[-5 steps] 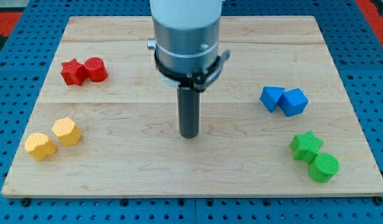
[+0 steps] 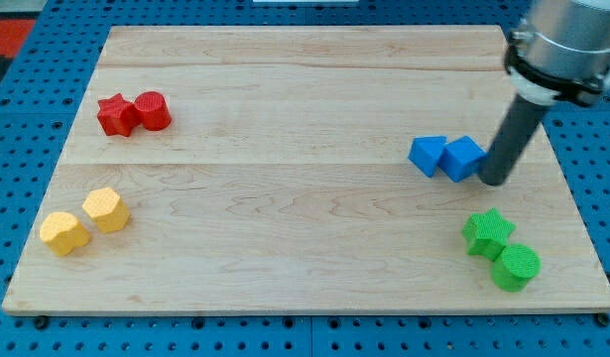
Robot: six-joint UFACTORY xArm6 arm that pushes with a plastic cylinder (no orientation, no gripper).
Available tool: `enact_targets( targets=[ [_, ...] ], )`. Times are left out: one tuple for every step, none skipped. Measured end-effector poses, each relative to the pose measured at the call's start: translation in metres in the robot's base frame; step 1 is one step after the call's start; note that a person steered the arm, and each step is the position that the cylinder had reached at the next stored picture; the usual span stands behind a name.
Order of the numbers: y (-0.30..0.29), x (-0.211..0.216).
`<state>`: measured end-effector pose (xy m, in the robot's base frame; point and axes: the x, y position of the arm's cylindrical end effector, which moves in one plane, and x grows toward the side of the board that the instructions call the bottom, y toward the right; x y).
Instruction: Slide the blue blocks to the red blocks
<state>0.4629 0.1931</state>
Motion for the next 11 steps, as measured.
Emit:
enact_targets(
  targets=[
    [-0.015, -0.008],
    [-0.010, -0.012],
    [-0.015, -0.010],
    [0.013, -0.026],
    [0.012, -0.047],
    [-0.037, -0.043],
    [-0.100, -0.021],
    [-0.153, -0.008],
    [-0.207, -0.044],
    [-0.268, -0.088],
    [-0.316, -0.105]
  ],
)
